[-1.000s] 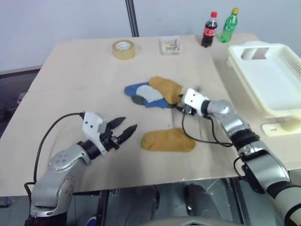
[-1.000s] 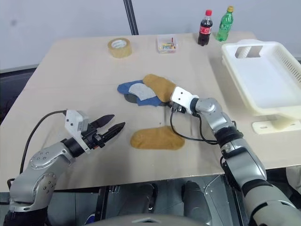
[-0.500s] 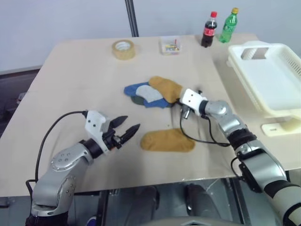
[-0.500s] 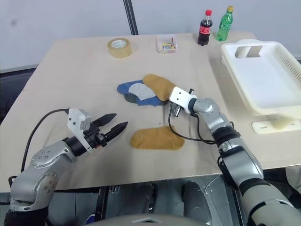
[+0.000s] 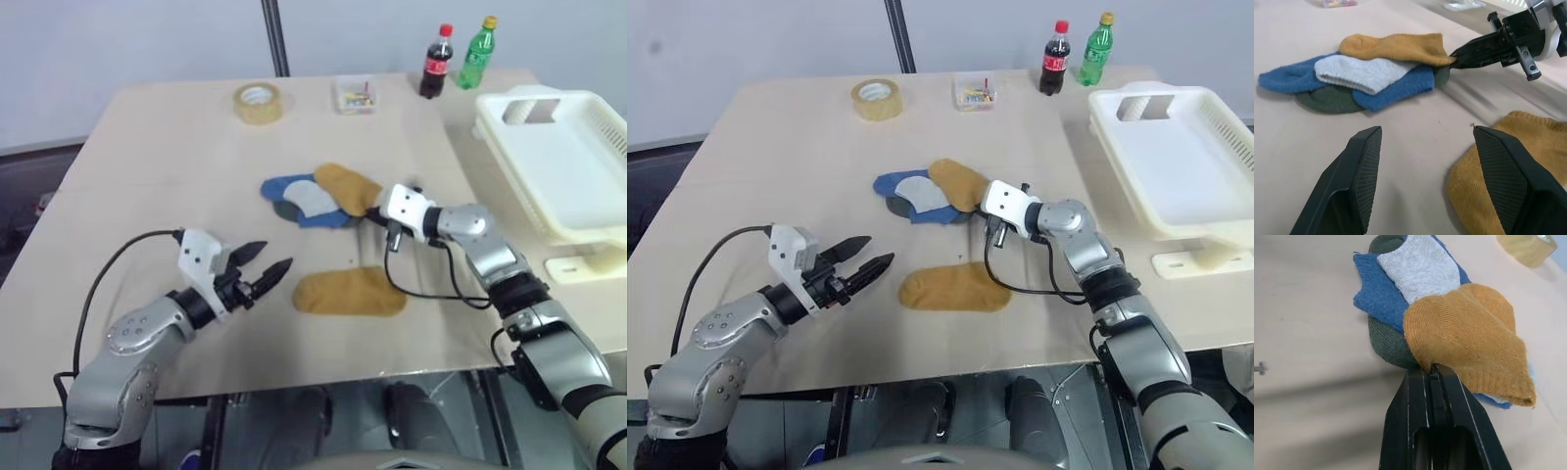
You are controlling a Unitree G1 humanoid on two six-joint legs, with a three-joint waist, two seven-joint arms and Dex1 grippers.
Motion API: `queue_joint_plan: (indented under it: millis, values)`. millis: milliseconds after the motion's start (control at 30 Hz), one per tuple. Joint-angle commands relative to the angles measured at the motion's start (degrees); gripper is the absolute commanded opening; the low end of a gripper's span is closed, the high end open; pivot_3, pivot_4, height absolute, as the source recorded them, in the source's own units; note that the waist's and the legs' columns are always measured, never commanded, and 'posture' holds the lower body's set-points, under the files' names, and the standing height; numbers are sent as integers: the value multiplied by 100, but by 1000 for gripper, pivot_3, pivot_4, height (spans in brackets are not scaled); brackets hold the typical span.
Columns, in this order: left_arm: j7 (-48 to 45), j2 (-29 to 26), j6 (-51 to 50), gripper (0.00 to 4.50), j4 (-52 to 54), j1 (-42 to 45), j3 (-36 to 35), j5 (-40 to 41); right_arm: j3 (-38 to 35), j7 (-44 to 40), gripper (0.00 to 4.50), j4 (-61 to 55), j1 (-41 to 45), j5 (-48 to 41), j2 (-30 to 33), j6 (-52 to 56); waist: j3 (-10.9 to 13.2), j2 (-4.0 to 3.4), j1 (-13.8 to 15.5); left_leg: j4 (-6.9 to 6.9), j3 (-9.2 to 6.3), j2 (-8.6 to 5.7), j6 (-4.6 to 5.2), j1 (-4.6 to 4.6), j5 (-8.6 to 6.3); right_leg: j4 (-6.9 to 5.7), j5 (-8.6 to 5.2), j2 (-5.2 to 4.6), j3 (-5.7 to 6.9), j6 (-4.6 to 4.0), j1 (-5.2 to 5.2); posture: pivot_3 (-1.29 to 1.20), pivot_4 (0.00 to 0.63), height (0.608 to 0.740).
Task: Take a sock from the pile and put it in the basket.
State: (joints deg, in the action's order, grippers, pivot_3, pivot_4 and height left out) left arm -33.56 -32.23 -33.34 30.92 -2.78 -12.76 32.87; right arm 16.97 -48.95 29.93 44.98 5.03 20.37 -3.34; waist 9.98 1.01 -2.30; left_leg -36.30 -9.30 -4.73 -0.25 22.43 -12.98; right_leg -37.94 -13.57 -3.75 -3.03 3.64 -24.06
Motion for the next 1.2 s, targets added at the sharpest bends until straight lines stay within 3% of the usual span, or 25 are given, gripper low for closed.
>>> queue_joint_plan:
  millis: [33, 67, 167, 200, 567, 700, 967, 1200]
  values:
    - [-31, -45, 20, 3180, 133, 51, 28, 60, -195, -185, 21, -195, -4, -274, -43, 214, 0, 0, -3, 0, 1, 0, 0, 0, 0, 1, 0, 0, -1, 0, 0, 0, 150, 740]
    - [-34, -46, 15, 3180, 132, 56, 31, 59, -211, -171, 21, -198, -8, -299, -56, 238, 0, 0, -4, 0, 1, 0, 0, 0, 0, 1, 0, 0, -2, 0, 0, 0, 150, 740]
    - [-29, -59, -11, 3180, 152, 58, 11, 71, -176, -53, 797, -223, -18, -219, -60, 138, 0, 0, -3, 0, 0, 0, -1, 0, 0, 1, 0, 0, -1, 0, -1, 0, 150, 740]
    - [-24, -62, -22, 3180, 157, 63, 0, 80, -188, -50, 1253, -230, -23, -246, -76, 173, 0, 0, -2, 0, -1, 0, -1, 0, 0, 1, 0, 0, -1, 0, -1, 0, 150, 740]
    - [15, -73, -81, 3180, 241, 40, -19, 69, -185, -45, 1253, -257, -20, -310, -144, 181, 0, 0, -2, 0, -1, 0, 0, 0, 0, 1, 0, 0, 0, 0, 0, 0, 150, 740]
    - [30, -70, -92, 3180, 254, 56, -7, 65, -184, -28, 23, -160, 16, -296, -159, 144, 0, 0, -2, 0, 0, 0, -1, 0, 0, 1, 0, 0, -1, 0, 0, 0, 150, 740]
    - [18, -84, -100, 3180, 237, 64, -17, 68, -172, -227, 23, -400, -33, -336, -30, 137, 0, 0, -2, 0, 0, 0, -1, 0, 0, 1, 0, 0, 0, 0, 0, 0, 150, 740]
    - [-153, -168, -94, 3180, 50, 174, 127, 29, -130, -1530, 23, -2100, -734, -929, 935, 798, 0, -1, 48, 0, -9, -2, 12, 4, -8, 6, 0, -4, 7, 0, 1, 0, 150, 740]
